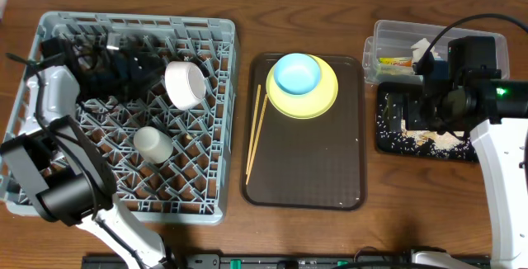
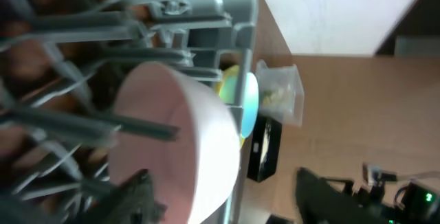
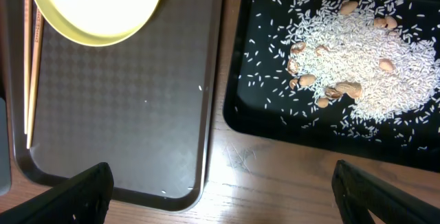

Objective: Sort waste into correct bins and load items into the dishwasher
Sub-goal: 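Carry the white bowl into the rack and release it, then reach the left gripper to the yellow plate and grasp the blue bowl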

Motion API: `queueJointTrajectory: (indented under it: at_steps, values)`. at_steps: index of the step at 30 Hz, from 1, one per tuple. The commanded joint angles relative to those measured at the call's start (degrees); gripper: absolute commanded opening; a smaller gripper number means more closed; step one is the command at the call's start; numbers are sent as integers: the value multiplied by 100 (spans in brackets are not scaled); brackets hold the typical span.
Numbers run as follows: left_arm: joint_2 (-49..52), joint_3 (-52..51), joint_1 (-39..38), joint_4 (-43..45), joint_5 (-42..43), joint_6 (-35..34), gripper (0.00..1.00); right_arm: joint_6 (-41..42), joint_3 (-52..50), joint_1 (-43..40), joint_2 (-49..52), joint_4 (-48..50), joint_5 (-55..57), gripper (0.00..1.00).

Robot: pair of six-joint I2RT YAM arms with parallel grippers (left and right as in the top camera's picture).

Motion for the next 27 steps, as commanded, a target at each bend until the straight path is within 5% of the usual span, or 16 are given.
queueJointTrajectory:
  at_steps: [1,13,21,27]
  values:
    - [-164,-7,188,-114,-522,46,77,55,55,-17,9,-13,17,99]
    - [-2098,-7,-136,-197,-2057,-216,86,37,55,-17,9,-26,17,99]
    - [-2669,-7,-2328,-92,-4612,-236,87,551,52,-17,9,-138,522,100]
    - [-2312,-7,-4166,697,-5563,-232,87,1198,52,-17,9,-282,1196,99]
